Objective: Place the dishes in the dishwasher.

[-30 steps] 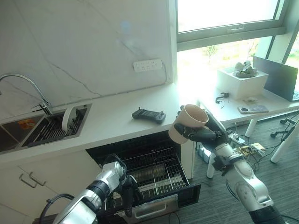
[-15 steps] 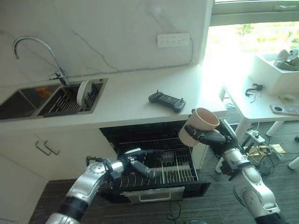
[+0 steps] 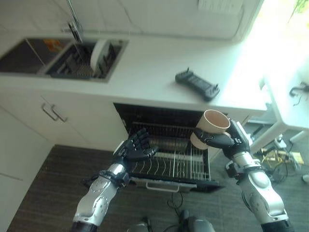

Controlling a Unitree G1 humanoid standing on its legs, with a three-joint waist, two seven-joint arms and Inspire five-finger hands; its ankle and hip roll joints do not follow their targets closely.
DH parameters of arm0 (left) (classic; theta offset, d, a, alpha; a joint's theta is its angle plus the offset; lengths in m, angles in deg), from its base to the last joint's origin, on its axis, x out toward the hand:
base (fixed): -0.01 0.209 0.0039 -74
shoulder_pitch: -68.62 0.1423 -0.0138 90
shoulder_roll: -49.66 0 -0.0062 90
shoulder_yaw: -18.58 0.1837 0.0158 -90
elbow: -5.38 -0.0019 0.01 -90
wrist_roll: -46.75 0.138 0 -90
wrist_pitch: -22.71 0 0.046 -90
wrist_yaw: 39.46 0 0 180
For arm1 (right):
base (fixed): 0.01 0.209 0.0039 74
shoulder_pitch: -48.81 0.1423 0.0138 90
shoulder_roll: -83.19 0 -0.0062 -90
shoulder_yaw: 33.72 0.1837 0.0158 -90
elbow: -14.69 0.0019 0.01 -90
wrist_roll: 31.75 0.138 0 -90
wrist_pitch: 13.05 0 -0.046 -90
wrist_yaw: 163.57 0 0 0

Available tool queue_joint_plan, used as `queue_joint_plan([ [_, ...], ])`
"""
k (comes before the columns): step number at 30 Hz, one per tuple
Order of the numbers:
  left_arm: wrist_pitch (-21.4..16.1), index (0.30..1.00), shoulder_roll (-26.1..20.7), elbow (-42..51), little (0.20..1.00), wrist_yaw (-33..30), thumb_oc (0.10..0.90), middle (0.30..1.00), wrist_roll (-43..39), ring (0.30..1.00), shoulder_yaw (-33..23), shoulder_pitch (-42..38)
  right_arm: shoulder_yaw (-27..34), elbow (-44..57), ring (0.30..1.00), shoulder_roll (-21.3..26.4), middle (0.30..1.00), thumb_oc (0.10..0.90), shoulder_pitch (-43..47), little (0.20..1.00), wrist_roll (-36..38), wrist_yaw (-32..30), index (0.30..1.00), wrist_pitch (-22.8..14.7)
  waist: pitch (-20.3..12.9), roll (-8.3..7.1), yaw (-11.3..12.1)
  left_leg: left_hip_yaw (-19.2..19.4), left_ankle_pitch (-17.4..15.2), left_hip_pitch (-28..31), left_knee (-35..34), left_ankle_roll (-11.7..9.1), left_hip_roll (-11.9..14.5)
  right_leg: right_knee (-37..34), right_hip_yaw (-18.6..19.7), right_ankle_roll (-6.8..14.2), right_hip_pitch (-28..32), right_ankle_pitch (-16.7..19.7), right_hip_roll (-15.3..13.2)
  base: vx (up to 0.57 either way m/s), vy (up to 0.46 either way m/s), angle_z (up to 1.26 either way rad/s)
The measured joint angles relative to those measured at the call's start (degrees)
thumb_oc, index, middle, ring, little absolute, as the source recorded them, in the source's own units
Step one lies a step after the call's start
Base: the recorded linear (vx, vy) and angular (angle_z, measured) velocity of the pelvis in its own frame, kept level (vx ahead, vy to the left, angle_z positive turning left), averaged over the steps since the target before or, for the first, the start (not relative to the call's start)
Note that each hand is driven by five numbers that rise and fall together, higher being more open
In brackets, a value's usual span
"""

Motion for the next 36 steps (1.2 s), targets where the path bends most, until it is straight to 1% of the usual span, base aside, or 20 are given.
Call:
queue_joint_plan([
  [1, -0.88, 0.900, -0.20, 0.00, 0.900, -0.26, 0.800, 0.900, -0.10, 0.900, 0.08, -1.38, -0.01, -0.62, 0.300, 0.41, 0.300, 0.400, 1.61, 0.300, 0.00, -0.75, 0.300, -0.05, 1.56, 0.08, -0.06, -0.12, 0.67, -1.52, 0.05, 0.17, -0.12, -0.12, -0.20, -0.22, -1.46, 0.67, -0.17, -0.22, 0.014, 0.06],
  [4, -1.32, 0.900, -0.54, 0.06, 0.900, -1.28, 0.800, 0.900, -0.27, 0.900, 0.44, -4.94, -0.04, -2.83, 0.300, 1.64, 0.300, 0.400, 5.79, 0.300, -0.67, -2.05, 0.300, -0.01, 5.45, 0.44, -0.15, -0.43, 2.03, -4.04, -0.16, 0.50, -0.29, -0.71, -0.30, -0.58, -3.56, 2.13, -0.18, -0.13, -0.001, 0.06],
  [5, -1.33, 0.900, -0.63, 0.05, 0.900, -1.81, 0.800, 0.900, -1.28, 0.900, 0.45, -5.77, -0.04, -3.68, 0.300, 2.59, 0.300, 0.400, 6.78, 0.300, -1.33, -2.18, 0.300, 0.04, 6.84, 0.43, -0.08, -0.48, 2.46, -4.29, -0.35, 0.64, -0.31, -0.93, -0.35, -0.73, -3.74, 2.36, -0.17, -0.08, -0.011, 0.04],
  [6, -1.33, 0.900, -0.59, 0.04, 0.900, -2.32, 0.800, 0.900, -2.21, 0.900, 0.45, -5.81, -0.10, -4.06, 0.300, 2.99, 0.300, 0.400, 6.83, 0.300, -2.02, -2.46, 0.300, 0.29, 7.46, 0.35, -0.05, -0.52, 2.58, -4.29, -0.42, 0.71, -0.31, -0.95, -0.36, -0.78, -3.75, 2.42, -0.17, -0.07, -0.005, 0.02],
  [10, -1.39, 0.900, -0.55, -0.01, 0.900, -2.52, 0.800, 0.900, -2.37, 0.900, 0.86, -5.71, -0.13, -5.61, 0.300, 4.50, 0.300, 0.400, 7.01, 0.300, -2.23, -4.04, 0.300, 0.43, 7.74, 0.07, -0.28, -0.45, 2.83, -4.31, -1.13, 0.87, -0.28, -1.84, -0.34, -0.86, -3.82, 2.94, 0.07, -0.08, -0.008, -0.02],
  [11, -1.41, 0.900, -0.57, 0.00, 0.900, -2.62, 0.800, 0.900, -2.37, 0.900, 0.95, -6.25, -0.13, -5.65, 0.300, 4.83, 0.300, 0.400, 7.33, 0.300, -2.54, -4.33, 0.300, 0.43, 8.12, 0.03, -0.27, -0.46, 3.14, -4.39, -1.12, 0.46, -0.21, -1.99, -0.35, -0.89, -3.82, 3.24, 0.14, -0.11, -0.022, -0.02],
  [12, -1.44, 0.900, -1.02, 0.03, 0.900, -3.23, 0.800, 0.900, -2.38, 0.900, 1.57, -7.94, -0.14, -6.41, 0.300, 5.91, 0.300, 0.400, 8.87, 0.300, -4.50, -4.76, 0.300, 0.79, 9.29, -0.12, -0.24, -0.46, 3.20, -4.49, -1.09, 0.46, -0.21, -2.11, -0.38, -0.88, -3.82, 3.49, 0.15, -0.05, -0.013, 0.00],
  [14, -1.44, 0.900, -1.97, 0.01, 0.900, -3.30, 0.800, 0.900, -2.41, 0.900, 2.14, -8.81, -0.39, -8.21, 0.300, 6.29, 0.300, 0.400, 11.05, 0.300, -4.56, -4.81, 0.300, 1.39, 9.73, -0.22, -0.28, -0.43, 3.23, -4.53, -1.09, 0.47, -0.21, -2.24, -0.39, -0.84, -3.82, 3.61, 0.15, -0.04, -0.015, 0.00],
  [17, -1.46, 0.900, -2.58, -0.22, 0.900, -3.35, 0.800, 0.900, -4.65, 0.900, 2.19, -10.54, -1.02, -13.08, 0.300, 8.01, 0.300, 0.400, 15.83, 0.300, -6.65, -5.41, 0.300, 3.67, 9.88, -0.24, -0.09, -0.54, 3.43, -4.88, -1.11, 0.50, -0.21, -2.70, -0.66, -0.80, -3.84, 3.78, 0.15, -0.07, -0.029, 0.03],
  [18, -1.53, 0.900, -3.54, -0.43, 0.900, -3.31, 0.800, 0.900, -4.76, 0.900, 2.58, -12.31, -2.64, -16.57, 0.300, 9.73, 0.300, 0.400, 19.30, 0.300, -6.67, -5.76, 0.300, 4.86, 10.51, -0.19, 0.04, -0.57, 3.49, -4.95, -1.12, 0.51, -0.22, -2.85, -0.73, -0.80, -3.84, 3.86, 0.14, -0.08, -0.031, 0.04],
  [19, -1.73, 0.900, -4.56, -0.43, 0.900, -3.32, 0.800, 0.900, -5.15, 0.900, 2.52, -13.93, -3.30, -18.65, 0.300, 10.49, 0.300, 0.400, 21.86, 0.300, -6.68, -5.87, 0.300, 6.14, 11.60, 0.05, 0.22, -0.63, 3.62, -5.00, -1.17, 0.50, -0.23, -2.86, -0.92, -0.85, -3.84, 3.93, 0.12, -0.06, -0.023, 0.03],
  [21, -2.30, 0.900, -4.53, -0.48, 0.900, -3.30, 0.800, 0.900, -5.80, 0.900, 2.56, -14.49, -4.28, -19.82, 0.300, 10.65, 0.300, 0.400, 23.33, 0.300, -6.67, -5.86, 0.300, 7.60, 11.95, 0.39, 0.23, -0.67, 3.64, -4.98, -1.22, 0.47, -0.28, -2.93, -1.03, -0.85, -3.84, 3.94, 0.09, -0.04, -0.009, 0.02],
  [23, -2.33, 0.900, -4.53, -0.61, 0.900, -3.27, 0.800, 0.900, -6.30, 0.900, 2.68, -14.99, -6.44, -21.47, 0.300, 10.87, 0.300, 0.400, 24.93, 0.300, -6.63, -5.58, 0.300, 8.46, 11.96, 0.40, 0.29, -0.72, 3.65, -4.95, -1.36, 0.45, -0.28, -2.94, -1.14, -0.85, -3.84, 3.94, 0.08, -0.05, -0.007, 0.01],
  [25, -2.34, 0.900, -4.61, -2.31, 0.900, -3.11, 0.800, 0.900, -6.39, 0.900, 4.11, -18.05, -9.29, -28.21, 0.300, 11.12, 0.300, 0.400, 29.63, 0.300, -6.51, -5.19, 0.300, 9.84, 12.06, 0.58, 0.67, -0.72, 3.68, -4.93, -1.36, 0.41, -0.34, -2.93, -1.14, -0.85, -3.85, 3.94, 0.01, -0.02, -0.003, 0.00],
  [27, -2.41, 0.900, -4.63, -2.62, 0.900, -2.44, 0.800, 0.900, -6.41, 0.900, 4.75, -19.96, -9.92, -33.56, 0.300, 11.30, 0.300, 0.400, 32.29, 0.300, -6.18, -4.73, 0.300, 10.55, 12.27, 0.97, 1.60, -0.70, 3.72, -4.90, -1.36, 0.36, -0.38, -2.91, -1.17, -0.85, -3.85, 3.94, -0.07, 0.00, 0.000, 0.00],
  [29, -3.53, 0.900, -4.84, -2.63, 0.900, -1.78, 0.800, 0.900, -6.67, 0.900, 4.75, -20.44, -10.26, -37.77, 0.300, 11.46, 0.300, 0.400, 34.48, 0.300, -5.20, -4.35, 0.300, 11.31, 12.45, 1.32, 1.88, -0.72, 3.84, -4.82, -1.48, 0.34, -0.48, -2.82, -1.20, -0.85, -3.85, 3.94, -0.17, 0.00, 0.000, 0.00],
  [32, -3.94, 0.900, -5.92, -2.64, 0.900, -0.61, 0.800, 0.900, -6.79, 0.900, 4.79, -20.54, -10.62, -42.54, 0.300, 11.73, 0.300, 0.400, 36.04, 0.300, -3.47, -3.75, 0.300, 11.45, 12.53, 1.46, 3.03, -0.81, 4.32, -4.42, -2.37, 0.45, -0.85, -2.70, -1.33, -0.85, -3.82, 3.94, -0.46, 0.00, 0.000, 0.04],
  [34, -3.96, 0.900, -6.22, -2.65, 0.900, -0.50, 0.800, 0.900, -6.80, 0.900, 4.81, -20.55, -11.16, -44.07, 0.300, 11.73, 0.300, 0.400, 36.52, 0.300, -2.48, -3.13, 0.300, 11.44, 12.53, 1.46, 3.21, -0.84, 4.46, -4.26, -2.55, 0.46, -0.97, -2.62, -1.40, -0.85, -3.71, 3.94, -0.60, 0.01, 0.006, 0.03],
  [36, -4.28, 0.900, -6.29, -2.71, 0.900, -0.12, 0.800, 0.900, -6.84, 0.900, 5.09, -21.03, -12.24, -47.61, 0.300, 11.58, 0.300, 0.400, 38.27, 0.300, 0.32, -2.35, 0.300, 11.49, 12.54, 1.51, 3.32, -1.03, 4.94, -3.93, -3.13, 0.50, -1.34, -2.57, -1.57, -0.84, -3.55, 3.94, -0.92, 0.01, 0.010, 0.07],
])
